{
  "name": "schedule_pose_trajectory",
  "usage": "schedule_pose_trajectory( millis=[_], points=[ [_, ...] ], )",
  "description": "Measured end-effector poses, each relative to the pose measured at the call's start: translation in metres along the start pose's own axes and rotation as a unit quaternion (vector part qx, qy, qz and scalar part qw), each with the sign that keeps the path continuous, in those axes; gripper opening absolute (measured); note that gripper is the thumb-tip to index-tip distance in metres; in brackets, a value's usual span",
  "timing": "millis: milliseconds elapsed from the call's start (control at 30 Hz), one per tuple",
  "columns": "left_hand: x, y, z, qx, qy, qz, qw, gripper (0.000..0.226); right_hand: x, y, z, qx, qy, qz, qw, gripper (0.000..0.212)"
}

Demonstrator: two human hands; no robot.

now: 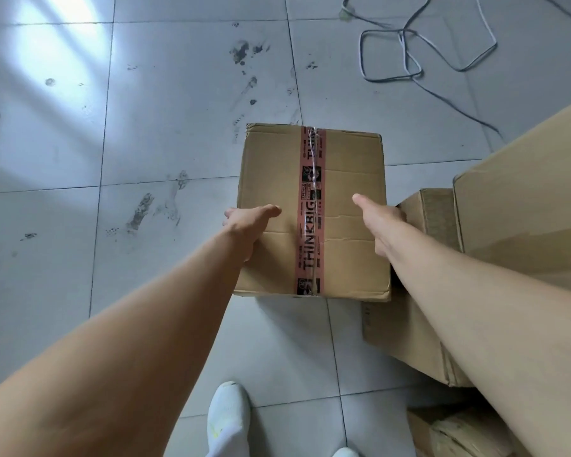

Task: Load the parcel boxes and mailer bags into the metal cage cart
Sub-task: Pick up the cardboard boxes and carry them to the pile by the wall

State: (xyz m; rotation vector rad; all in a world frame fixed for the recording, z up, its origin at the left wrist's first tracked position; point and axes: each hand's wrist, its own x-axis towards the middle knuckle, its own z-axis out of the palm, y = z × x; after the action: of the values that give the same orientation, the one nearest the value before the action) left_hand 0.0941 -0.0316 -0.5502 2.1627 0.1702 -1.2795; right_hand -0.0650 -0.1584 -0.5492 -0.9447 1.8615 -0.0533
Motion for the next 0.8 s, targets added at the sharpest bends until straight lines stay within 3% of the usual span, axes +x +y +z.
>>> schedule_pose_trajectory(
  millis=[233,467,567,800],
  points=[
    [-0.055,0.011,-0.041,-0.020,0.042,-0.026,0.999,0.095,-0.068,-0.025,-0.014,-0.009,-0.003,-0.030,1.000,0.098],
    [-0.192,0.061,-0.127,-0.060,0.086,0.008,0.994,0.090,-0.225,-0.094,-0.061,-0.032,0.016,-0.094,0.995,0.098],
    [-0.260,0.076,-0.171,-0.075,0.111,0.025,0.991,0.096,-0.295,-0.115,-0.083,-0.029,-0.006,-0.116,0.993,0.088],
    [-0.431,0.083,-0.256,-0.150,0.188,0.083,0.967,0.094,-0.450,-0.141,-0.154,-0.034,-0.103,-0.191,0.976,0.086]
  ],
)
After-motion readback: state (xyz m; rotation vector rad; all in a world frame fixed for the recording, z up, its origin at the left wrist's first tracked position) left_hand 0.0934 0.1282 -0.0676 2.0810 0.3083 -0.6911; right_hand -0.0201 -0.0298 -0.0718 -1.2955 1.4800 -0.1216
